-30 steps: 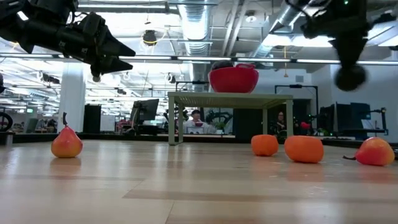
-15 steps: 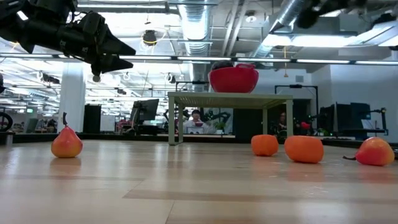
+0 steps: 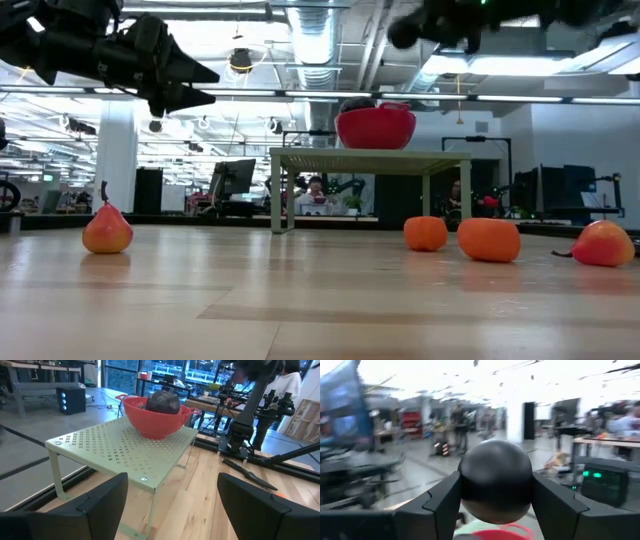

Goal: Pick & Place Fruit
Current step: Put the black plum into the red strainer bowl on the shelf

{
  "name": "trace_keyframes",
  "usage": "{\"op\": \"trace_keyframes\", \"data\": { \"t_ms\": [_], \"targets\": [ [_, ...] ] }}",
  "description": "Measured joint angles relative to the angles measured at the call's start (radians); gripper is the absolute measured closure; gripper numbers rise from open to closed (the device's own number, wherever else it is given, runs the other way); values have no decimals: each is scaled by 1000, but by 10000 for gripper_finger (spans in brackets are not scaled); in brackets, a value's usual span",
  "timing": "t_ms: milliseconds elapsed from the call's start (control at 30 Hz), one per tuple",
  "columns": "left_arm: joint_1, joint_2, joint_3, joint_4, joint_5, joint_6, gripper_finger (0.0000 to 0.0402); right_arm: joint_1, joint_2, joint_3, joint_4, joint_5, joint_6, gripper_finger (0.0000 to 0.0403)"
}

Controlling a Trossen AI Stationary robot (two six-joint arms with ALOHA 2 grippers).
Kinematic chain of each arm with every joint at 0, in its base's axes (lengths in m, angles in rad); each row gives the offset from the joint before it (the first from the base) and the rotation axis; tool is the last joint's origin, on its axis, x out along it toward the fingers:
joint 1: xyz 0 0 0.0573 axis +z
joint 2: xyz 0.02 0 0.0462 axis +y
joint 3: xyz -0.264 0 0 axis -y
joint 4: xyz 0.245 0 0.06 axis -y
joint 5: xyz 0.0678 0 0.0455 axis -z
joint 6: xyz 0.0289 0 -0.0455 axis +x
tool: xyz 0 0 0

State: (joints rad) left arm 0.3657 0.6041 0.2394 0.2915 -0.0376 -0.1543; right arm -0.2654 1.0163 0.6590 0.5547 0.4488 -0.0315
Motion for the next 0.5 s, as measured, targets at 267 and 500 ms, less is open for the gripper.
{"op": "trace_keyframes", "data": {
  "t_ms": [267, 500],
  "targets": [
    [0, 0, 0, 22, 0, 19, 101, -226, 205, -16, 130, -252, 153, 192],
    [0, 0, 0, 41, 0, 19, 101, -300, 283, 66, -58, -374, 174, 182]
  ]
}}
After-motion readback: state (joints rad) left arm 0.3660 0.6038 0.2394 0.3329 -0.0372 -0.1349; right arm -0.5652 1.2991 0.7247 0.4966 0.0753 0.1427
